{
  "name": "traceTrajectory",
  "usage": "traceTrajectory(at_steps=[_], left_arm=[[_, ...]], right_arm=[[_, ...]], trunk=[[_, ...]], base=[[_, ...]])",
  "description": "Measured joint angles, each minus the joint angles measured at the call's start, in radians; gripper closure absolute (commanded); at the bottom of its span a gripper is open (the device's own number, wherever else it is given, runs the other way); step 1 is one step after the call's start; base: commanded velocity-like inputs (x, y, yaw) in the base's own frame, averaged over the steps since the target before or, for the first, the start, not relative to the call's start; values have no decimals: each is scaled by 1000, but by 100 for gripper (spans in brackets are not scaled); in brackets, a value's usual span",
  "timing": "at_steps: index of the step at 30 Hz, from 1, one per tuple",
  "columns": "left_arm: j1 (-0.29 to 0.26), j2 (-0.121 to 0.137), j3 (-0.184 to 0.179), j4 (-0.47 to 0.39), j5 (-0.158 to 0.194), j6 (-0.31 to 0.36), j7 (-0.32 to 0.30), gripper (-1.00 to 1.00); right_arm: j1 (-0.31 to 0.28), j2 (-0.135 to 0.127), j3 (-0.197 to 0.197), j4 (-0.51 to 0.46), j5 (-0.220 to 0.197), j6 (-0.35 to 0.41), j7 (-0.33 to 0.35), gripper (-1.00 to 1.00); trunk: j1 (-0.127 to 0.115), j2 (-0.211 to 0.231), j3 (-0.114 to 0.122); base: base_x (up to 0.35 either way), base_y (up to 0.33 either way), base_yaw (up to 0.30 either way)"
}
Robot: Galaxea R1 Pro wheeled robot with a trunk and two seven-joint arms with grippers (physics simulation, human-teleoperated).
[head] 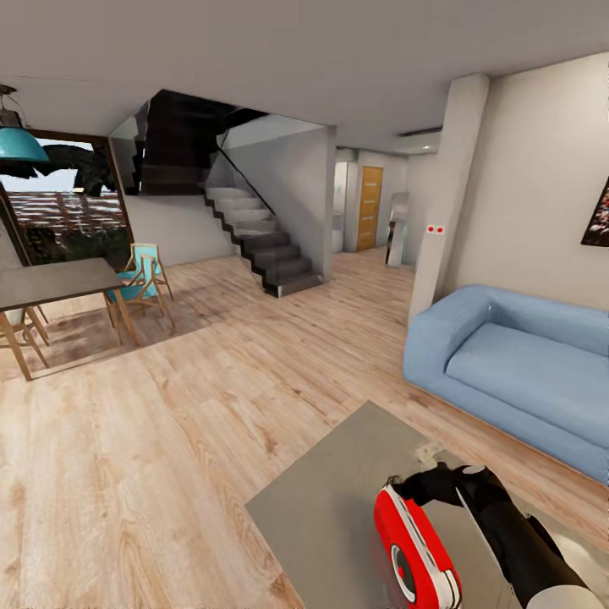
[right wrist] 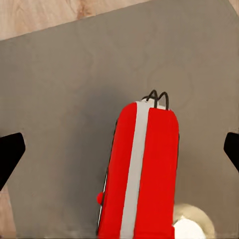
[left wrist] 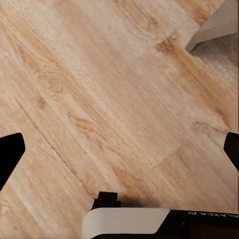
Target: Turn on the radio receiver that's on the table in the living room.
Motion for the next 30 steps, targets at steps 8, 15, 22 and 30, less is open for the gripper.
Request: traceTrajectory(at_steps=[8, 15, 22, 30], left_arm=[[0, 0, 0, 0, 0, -1, 0, -100], [0, 1, 0, 0, 0, -5, 0, -100], [0, 0, 0, 0, -1, -6, 0, -100], [0, -2, 0, 0, -1, -6, 0, -100]], right_arm=[[1, -28, -140, 128, 4, -36, 29, -100], [1, -29, -165, 146, 2, -75, 30, -100], [1, -24, -163, 171, 2, -91, 30, -100], [2, -21, -137, 201, 3, -124, 28, -100]], trunk=[[0, 0, 0], [0, 0, 0], [0, 0, 0], [0, 0, 0]], base=[[-109, -169, 1], [-12, -19, 0], [-1, -1, 0], [0, 0, 0]])
